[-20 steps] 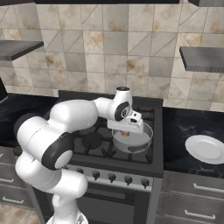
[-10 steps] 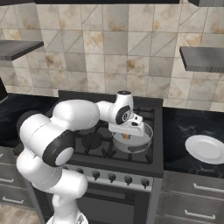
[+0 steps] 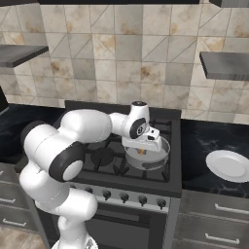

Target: Retrieve the frozen meat and place it in the pot on a burner. Then turn the burner on.

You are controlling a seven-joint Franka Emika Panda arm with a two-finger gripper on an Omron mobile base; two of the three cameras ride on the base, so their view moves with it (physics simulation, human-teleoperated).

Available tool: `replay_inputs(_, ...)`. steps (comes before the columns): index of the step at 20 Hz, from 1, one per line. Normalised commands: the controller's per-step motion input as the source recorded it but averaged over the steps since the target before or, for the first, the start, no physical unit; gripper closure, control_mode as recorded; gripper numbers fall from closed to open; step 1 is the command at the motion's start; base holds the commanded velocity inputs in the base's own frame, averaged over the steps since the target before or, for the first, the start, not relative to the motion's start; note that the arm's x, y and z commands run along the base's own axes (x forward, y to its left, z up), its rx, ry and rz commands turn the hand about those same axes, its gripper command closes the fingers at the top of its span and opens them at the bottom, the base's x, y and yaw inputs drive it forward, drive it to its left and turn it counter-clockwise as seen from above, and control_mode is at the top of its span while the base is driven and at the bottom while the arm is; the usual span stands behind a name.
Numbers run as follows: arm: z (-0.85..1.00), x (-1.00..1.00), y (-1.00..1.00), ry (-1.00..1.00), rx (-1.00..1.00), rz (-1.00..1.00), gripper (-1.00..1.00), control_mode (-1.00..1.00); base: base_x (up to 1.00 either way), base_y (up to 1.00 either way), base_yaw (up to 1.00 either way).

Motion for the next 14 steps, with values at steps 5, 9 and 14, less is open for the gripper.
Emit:
replay_inputs(5, -0.12, 0.18, 0.0, 0.0, 0.0, 0.0, 1.0, -1.0, 0.0, 0.0, 0.0)
replay_inputs(9, -0.22, 0.14, 0.0, 0.0, 0.0, 0.0, 1.0, -1.0, 0.0, 0.0, 0.0)
replay_inputs(14, -0.09, 0.09, 0.0, 0.0, 0.0, 0.0, 1.0, -1.0, 0.0, 0.0, 0.0)
